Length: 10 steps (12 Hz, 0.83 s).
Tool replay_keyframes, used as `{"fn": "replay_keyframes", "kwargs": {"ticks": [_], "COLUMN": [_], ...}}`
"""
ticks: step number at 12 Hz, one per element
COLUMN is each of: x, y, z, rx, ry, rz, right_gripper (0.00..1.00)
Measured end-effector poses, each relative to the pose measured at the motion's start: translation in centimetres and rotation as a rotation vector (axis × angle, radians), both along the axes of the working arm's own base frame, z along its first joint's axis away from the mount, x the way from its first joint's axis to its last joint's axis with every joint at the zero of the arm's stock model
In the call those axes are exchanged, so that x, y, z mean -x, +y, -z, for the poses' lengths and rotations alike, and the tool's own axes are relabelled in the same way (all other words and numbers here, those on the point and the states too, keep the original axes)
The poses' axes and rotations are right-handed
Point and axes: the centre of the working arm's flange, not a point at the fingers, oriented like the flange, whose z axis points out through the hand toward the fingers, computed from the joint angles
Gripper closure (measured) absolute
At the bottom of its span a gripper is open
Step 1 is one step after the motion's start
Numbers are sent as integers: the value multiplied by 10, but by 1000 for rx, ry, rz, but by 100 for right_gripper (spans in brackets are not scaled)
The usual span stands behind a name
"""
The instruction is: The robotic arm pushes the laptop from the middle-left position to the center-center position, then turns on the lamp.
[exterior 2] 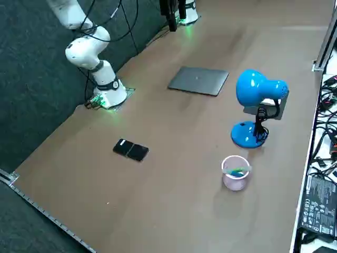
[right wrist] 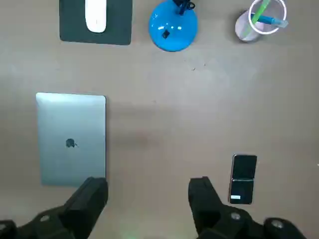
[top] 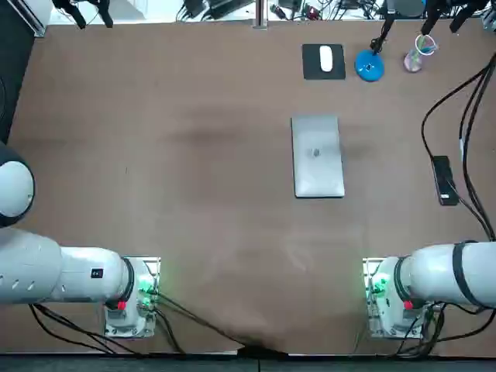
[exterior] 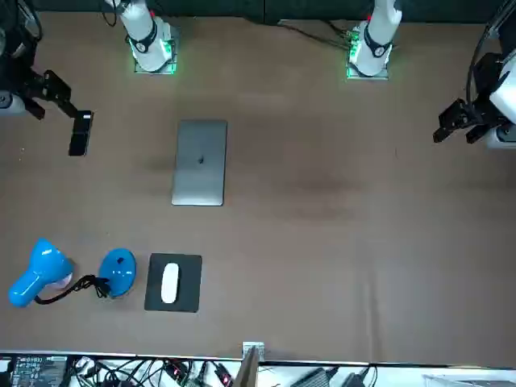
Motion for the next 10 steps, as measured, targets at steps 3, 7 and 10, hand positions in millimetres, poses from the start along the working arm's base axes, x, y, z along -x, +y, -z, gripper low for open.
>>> {"fn": "replay_keyframes", "kwargs": {"ticks": [3,7,10], "x": [0,-1,-5], "y": [1,5,31], "z": [0,1,10], "rx": [0,1,5], "ry": [3,5,25], "rz": [-1,-9,26], "right_gripper": [0,0,0]}}
